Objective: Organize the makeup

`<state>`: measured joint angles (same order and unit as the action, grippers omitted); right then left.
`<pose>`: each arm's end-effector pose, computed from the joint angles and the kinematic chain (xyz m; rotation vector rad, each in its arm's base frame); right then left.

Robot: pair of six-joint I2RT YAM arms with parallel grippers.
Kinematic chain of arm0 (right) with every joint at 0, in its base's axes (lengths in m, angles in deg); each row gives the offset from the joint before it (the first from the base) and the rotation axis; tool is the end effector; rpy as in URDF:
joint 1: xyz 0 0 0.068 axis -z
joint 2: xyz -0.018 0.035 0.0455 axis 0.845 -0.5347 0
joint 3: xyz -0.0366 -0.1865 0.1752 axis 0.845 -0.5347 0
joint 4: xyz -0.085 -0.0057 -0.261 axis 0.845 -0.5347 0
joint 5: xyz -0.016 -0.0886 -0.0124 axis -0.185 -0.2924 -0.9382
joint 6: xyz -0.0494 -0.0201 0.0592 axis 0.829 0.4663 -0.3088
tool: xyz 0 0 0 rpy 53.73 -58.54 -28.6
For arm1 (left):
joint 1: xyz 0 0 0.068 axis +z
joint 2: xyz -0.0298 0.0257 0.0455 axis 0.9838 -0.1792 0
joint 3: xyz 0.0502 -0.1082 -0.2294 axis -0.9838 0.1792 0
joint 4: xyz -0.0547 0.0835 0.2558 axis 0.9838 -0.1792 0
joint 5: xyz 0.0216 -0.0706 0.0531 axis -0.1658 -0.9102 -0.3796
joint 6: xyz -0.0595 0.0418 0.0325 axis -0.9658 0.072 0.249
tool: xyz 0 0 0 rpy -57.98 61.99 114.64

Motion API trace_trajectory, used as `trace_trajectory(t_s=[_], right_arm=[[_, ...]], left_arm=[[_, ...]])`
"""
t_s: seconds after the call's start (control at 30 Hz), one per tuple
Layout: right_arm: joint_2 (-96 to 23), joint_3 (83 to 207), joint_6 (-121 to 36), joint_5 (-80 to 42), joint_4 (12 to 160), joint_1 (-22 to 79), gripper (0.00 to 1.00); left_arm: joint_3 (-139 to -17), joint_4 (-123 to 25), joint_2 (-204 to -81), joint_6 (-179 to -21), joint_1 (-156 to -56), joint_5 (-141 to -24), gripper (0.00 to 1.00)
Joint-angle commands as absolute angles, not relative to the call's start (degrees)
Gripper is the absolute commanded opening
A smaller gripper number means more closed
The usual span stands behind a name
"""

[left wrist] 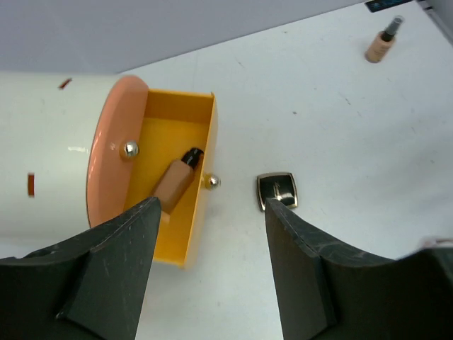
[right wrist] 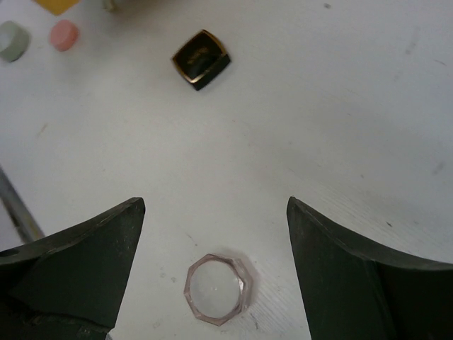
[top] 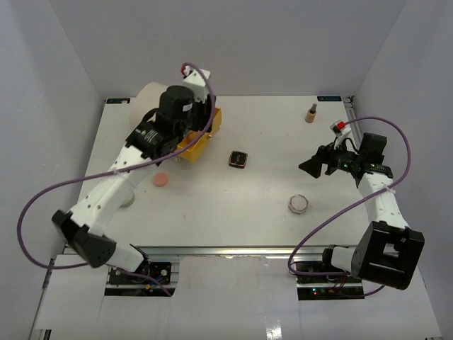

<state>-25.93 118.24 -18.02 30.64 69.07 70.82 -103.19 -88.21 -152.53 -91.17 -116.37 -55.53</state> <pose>0.2920 -0.0087 0.2393 -0.5821 1.9082 0.7744 0.3079 -0.2018 0.4145 0.3844 1.9502 -0.1098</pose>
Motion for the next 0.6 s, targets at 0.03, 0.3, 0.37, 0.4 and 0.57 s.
trace_trajectory(t_s=[0.03,0.3,0.37,0.4,0.57], right_arm=[[-29.5,124.4,-34.2,-4.3,79.0,65.6,0.89],[-44.0,131.0,-34.1,-17.9,92.5,61.2,0.93],[-49.0,133.3,-31.6,-17.5,96.7,61.2,0.94],[-51.7,135.7,-30.5,-17.3,97.8,61.2,0.94],[-67.4,151.4,-27.5,-17.2,95.5,61.2,0.94]], left_arm=[[-81.9,-77.5,-135.9,-99.5,-115.5,-68.6,0.71],[-55.9,-66.5,-115.3,-102.8,-115.0,-74.2,0.73],[-52.7,-65.9,-111.9,-102.8,-115.0,-73.9,0.74],[-51.3,-65.7,-110.6,-102.8,-115.0,-73.6,0.75],[-48.5,-64.8,-106.4,-102.9,-114.9,-72.1,0.78]])
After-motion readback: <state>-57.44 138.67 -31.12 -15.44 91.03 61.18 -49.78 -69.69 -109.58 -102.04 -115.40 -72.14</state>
